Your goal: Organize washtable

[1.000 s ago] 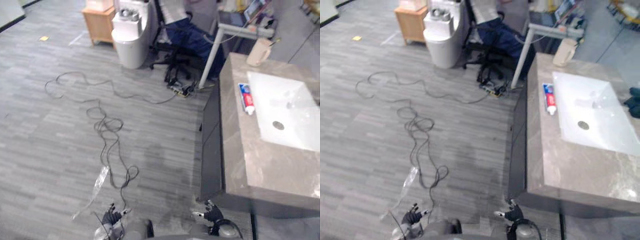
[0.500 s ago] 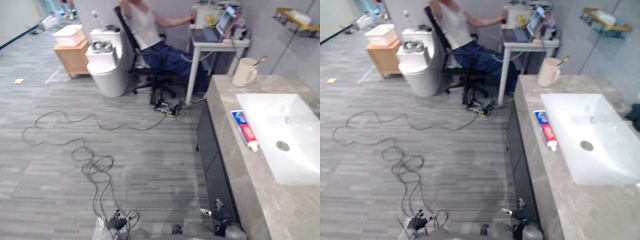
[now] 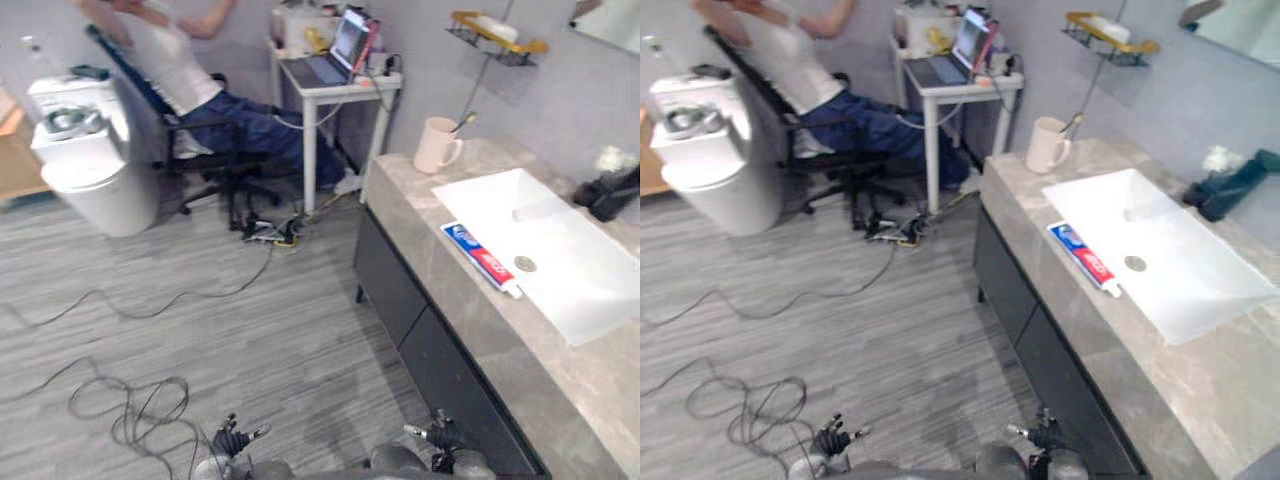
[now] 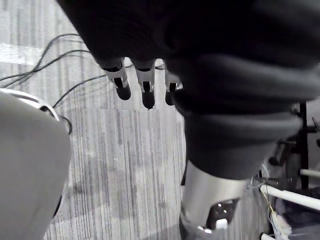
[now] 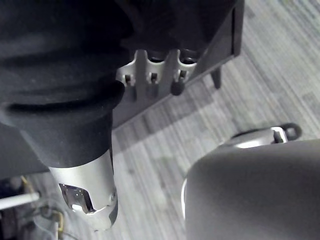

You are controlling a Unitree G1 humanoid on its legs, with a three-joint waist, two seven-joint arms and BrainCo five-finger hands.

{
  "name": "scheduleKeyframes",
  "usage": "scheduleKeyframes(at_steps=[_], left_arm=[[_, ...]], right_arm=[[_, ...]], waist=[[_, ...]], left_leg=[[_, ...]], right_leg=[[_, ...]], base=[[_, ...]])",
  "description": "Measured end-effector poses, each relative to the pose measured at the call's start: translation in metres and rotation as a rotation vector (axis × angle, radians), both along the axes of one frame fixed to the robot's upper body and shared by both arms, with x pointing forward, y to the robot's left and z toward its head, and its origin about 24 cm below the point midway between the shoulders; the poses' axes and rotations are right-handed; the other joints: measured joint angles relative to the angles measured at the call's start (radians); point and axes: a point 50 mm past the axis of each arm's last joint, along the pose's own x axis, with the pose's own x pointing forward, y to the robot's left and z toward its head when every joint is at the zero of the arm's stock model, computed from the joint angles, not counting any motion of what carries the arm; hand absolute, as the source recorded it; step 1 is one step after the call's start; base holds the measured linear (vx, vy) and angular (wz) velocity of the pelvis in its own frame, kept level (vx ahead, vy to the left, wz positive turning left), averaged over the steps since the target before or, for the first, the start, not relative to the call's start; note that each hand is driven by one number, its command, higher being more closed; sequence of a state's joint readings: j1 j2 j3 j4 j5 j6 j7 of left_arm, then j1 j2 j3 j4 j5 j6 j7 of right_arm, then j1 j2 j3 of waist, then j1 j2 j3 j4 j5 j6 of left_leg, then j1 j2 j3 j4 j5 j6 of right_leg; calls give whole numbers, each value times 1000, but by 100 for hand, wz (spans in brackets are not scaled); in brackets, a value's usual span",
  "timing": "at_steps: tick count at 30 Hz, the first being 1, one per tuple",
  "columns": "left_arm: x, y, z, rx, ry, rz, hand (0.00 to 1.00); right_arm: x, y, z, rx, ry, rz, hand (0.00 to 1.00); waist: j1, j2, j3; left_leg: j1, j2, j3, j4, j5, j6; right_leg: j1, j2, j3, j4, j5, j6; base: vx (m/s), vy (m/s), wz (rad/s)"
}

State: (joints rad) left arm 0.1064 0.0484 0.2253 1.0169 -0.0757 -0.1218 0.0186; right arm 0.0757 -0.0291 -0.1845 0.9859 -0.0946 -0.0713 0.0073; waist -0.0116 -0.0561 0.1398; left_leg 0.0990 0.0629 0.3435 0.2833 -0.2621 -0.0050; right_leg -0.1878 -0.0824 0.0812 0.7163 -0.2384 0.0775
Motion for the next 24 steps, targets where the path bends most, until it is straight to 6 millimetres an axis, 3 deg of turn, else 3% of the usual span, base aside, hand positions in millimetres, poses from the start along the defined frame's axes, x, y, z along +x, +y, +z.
scheduleKeyframes(at_steps=[1,2,3,5,6,7,8,9,10,11,13,14,15,18,20,22,23,24], left_arm=[[-1,-1,-1,-3,8,-2,0],[1,-3,-1,-6,8,-12,0],[1,-3,-1,-7,10,-12,0],[5,-8,-2,-10,23,-56,0],[5,-9,-3,-9,28,-63,0],[4,-8,-3,-4,35,-76,0],[3,-9,-3,-2,38,-87,0],[6,-10,-3,-6,29,-89,0],[10,-14,-1,-20,7,-86,0],[14,-16,0,-25,-12,-87,0],[14,-18,2,-24,-33,-79,0],[15,-18,3,-22,-42,-74,0],[18,-19,5,-22,-58,-69,0],[24,-15,9,-10,-87,-67,0],[24,-15,9,-13,-96,-58,0],[23,-17,9,-16,-95,-53,0],[22,-18,8,-20,-88,-52,0],[22,-11,8,-5,-87,-53,0]], right_arm=[[3,3,1,0,-8,22,0],[6,6,2,0,-25,45,0],[8,9,3,4,-31,54,0],[17,9,6,5,-56,68,0],[18,10,6,6,-58,71,0],[19,10,7,8,-66,67,0],[18,9,7,8,-70,56,0],[17,8,7,9,-74,45,0],[17,5,7,2,-74,39,0],[17,3,9,-6,-82,45,0],[19,0,11,-21,-86,64,0],[18,1,10,-20,-77,65,0],[15,4,9,-16,-62,69,0],[14,8,8,-3,-51,95,0],[12,8,7,0,-40,89,0],[11,7,7,-5,-37,88,0],[10,5,7,-11,-37,84,0],[7,12,6,7,-35,62,0]], waist=[[0,7,-1],[-1,19,-1],[0,14,2],[-8,31,13],[-11,31,16],[-29,30,18],[-41,26,19],[-42,15,20],[-30,42,36],[-28,50,39],[-14,84,48],[-8,83,48],[4,65,56],[21,44,61],[31,41,61],[32,53,55],[32,62,50],[26,46,38]], left_leg=[[40,0,22,-44,-5,5],[73,-1,31,-97,-22,35],[83,-3,48,-113,-22,34],[94,0,71,-139,-15,22],[103,-2,71,-145,-4,-6],[117,-5,66,-140,9,-72],[133,-10,50,-108,-9,-109],[140,-6,41,-69,-22,-128],[107,37,29,83,-37,-147],[44,74,15,265,-32,-144],[-99,169,-31,620,-19,-129],[-117,179,-39,660,-21,-127],[-147,187,-47,667,-29,-114],[-210,172,-77,536,-44,-88],[-276,107,-292,287,-40,-96],[-277,106,-398,156,-4,-123],[-276,125,-395,159,56,-135],[-262,125,-351,202,25,-125]], right_leg=[[-13,-15,-93,13,-25,-7],[-43,-15,-189,9,-37,-14],[-62,-18,-229,2,-37,-15],[-116,-2,-367,-87,-27,-33],[-111,15,-373,-133,-13,-55],[-89,35,-370,-220,14,-99],[-45,31,-386,-279,43,-121],[-31,31,-388,-282,43,-166],[11,42,-394,-280,17,-161],[44,51,-396,-291,0,-157],[116,104,-360,-317,-34,-184],[136,111,-343,-321,-41,-187],[195,122,-285,-351,-46,-190],[250,122,-173,-389,-45,-185],[265,120,-33,-400,-55,-139],[261,136,35,-390,-78,-96],[260,147,82,-366,-100,-79],[258,127,120,-338,-118,-55]], base=[[156,181,-60],[182,176,-64],[239,129,-62],[269,64,-55],[325,11,-23],[416,-27,23],[455,-47,41],[480,-83,38],[444,-132,16],[439,-140,2],[420,-88,-45],[481,-58,-114],[397,-39,-104],[343,28,-129],[354,238,-158],[246,275,-147],[257,361,-169],[268,366,-142]])
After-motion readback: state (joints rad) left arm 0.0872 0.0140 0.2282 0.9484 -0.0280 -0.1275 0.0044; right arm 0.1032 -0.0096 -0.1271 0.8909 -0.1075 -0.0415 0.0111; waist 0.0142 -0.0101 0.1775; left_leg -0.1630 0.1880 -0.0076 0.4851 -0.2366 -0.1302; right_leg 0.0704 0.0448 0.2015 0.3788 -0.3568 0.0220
